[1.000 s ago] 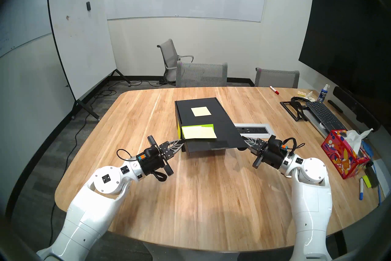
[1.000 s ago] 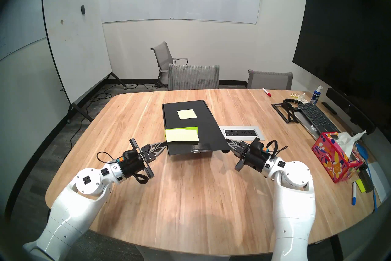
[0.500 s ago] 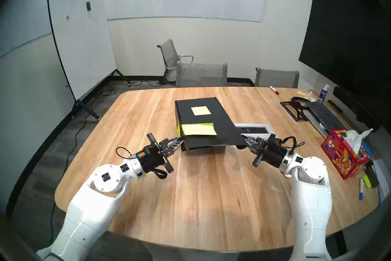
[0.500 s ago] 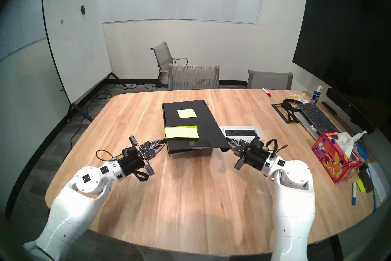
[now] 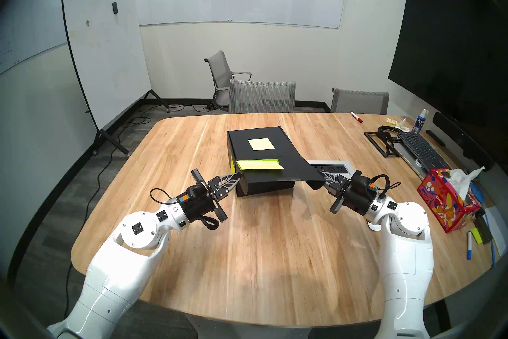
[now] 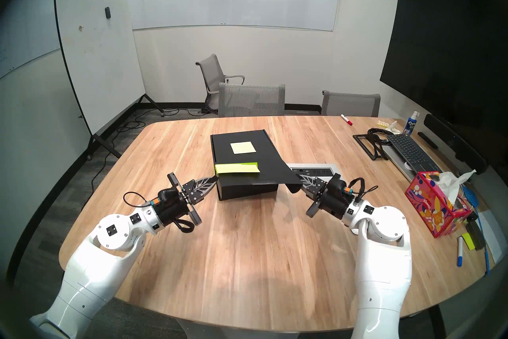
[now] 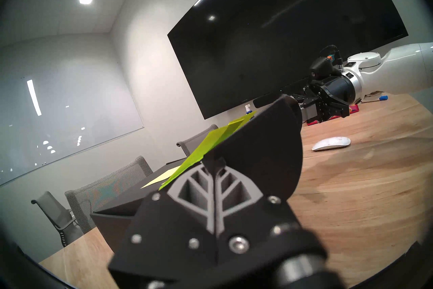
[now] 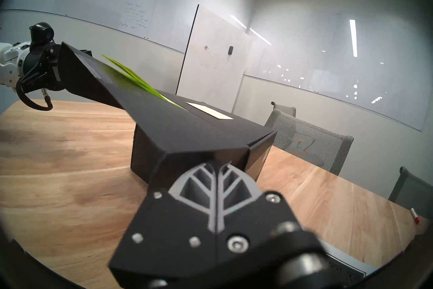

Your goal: Open the box and place the mouse inside

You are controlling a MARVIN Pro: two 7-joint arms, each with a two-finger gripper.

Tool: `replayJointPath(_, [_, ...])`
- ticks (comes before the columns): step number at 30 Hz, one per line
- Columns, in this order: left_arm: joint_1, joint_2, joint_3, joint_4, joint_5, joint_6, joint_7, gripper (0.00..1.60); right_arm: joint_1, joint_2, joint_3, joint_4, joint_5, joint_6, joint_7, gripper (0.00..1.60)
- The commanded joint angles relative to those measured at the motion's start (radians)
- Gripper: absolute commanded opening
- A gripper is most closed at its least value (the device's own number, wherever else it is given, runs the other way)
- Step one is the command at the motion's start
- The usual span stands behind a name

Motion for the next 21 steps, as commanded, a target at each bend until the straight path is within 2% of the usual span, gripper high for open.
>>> replayJointPath(1, [0.013, -0.004, -0.005, -0.059, -0.006, 0.000, 0.008, 0.00, -0.011, -0.028, -0.007, -0.049, 0.021, 0.002, 0.003, 0.00])
replayJointPath(21, [0.020, -0.005, -0.032, -0.108, -0.027, 0.020, 0.032, 0.00, -0.020, -0.046, 0.001, -0.090, 0.031, 0.015, -0.002, 0.00])
